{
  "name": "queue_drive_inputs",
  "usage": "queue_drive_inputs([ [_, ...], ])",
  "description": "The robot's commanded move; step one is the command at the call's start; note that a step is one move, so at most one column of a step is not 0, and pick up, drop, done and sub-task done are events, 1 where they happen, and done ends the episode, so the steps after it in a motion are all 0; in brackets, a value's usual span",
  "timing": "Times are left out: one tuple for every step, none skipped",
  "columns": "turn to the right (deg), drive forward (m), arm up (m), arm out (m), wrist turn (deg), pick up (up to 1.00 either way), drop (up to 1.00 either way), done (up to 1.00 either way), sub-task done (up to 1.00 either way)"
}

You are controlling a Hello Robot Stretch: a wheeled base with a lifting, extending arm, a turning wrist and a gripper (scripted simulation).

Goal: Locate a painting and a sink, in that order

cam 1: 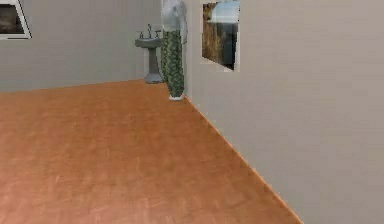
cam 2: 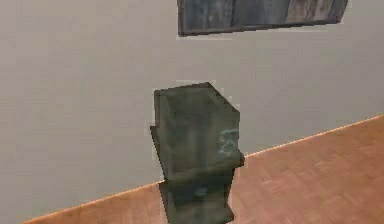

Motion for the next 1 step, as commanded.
queue_drive_inputs([
  [0.0,1.0,0.0,0.0,0.0,0.0,0.0,0.0,0.0],
])
